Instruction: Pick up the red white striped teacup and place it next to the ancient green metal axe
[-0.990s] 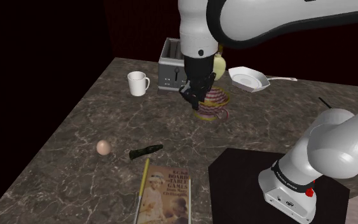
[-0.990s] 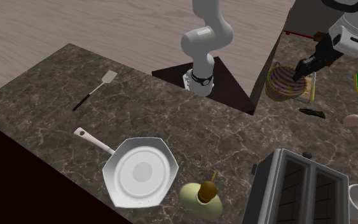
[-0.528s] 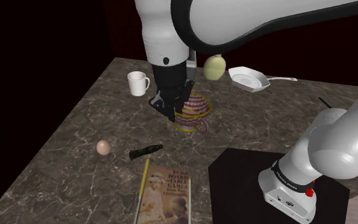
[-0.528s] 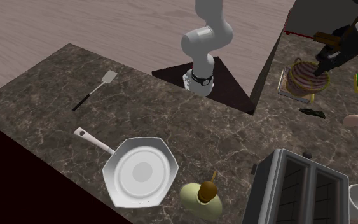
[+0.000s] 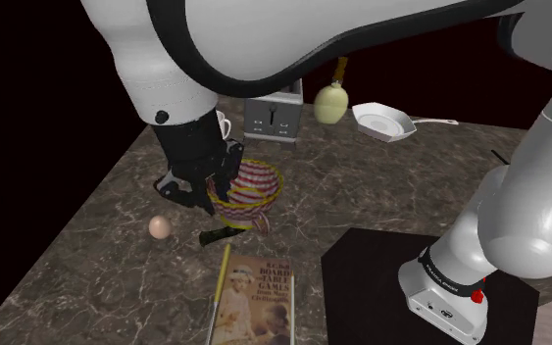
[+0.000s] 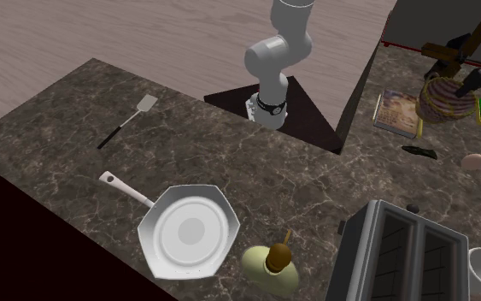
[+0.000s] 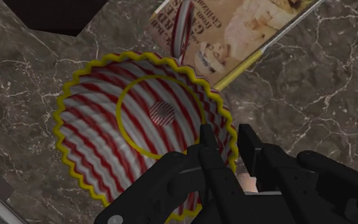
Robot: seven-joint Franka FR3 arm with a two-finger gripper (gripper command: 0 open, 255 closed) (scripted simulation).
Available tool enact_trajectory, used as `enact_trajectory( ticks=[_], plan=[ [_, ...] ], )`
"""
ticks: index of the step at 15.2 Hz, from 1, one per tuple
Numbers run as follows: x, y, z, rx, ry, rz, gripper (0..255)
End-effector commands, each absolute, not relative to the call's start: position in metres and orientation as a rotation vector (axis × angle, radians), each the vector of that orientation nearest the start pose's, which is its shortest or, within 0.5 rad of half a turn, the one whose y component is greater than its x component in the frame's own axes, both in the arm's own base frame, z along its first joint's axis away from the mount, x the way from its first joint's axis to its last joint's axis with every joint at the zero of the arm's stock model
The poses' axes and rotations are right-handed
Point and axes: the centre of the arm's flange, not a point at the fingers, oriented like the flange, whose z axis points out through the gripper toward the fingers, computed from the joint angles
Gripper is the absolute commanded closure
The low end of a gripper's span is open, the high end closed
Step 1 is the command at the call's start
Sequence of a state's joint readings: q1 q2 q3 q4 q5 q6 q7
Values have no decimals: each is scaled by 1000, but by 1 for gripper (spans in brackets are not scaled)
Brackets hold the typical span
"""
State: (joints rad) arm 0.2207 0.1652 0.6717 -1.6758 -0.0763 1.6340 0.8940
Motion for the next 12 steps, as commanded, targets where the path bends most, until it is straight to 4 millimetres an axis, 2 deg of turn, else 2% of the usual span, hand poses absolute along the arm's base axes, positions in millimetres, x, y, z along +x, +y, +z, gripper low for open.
enact_trajectory(
  ticks=[1, 11, 12],
  plan=[
    [391, 460, 506, -3250, -15, 208, 255],
    [408, 593, 506, -3250, -15, 208, 255],
    [408, 593, 501, -3250, -15, 208, 255]
  ],
)
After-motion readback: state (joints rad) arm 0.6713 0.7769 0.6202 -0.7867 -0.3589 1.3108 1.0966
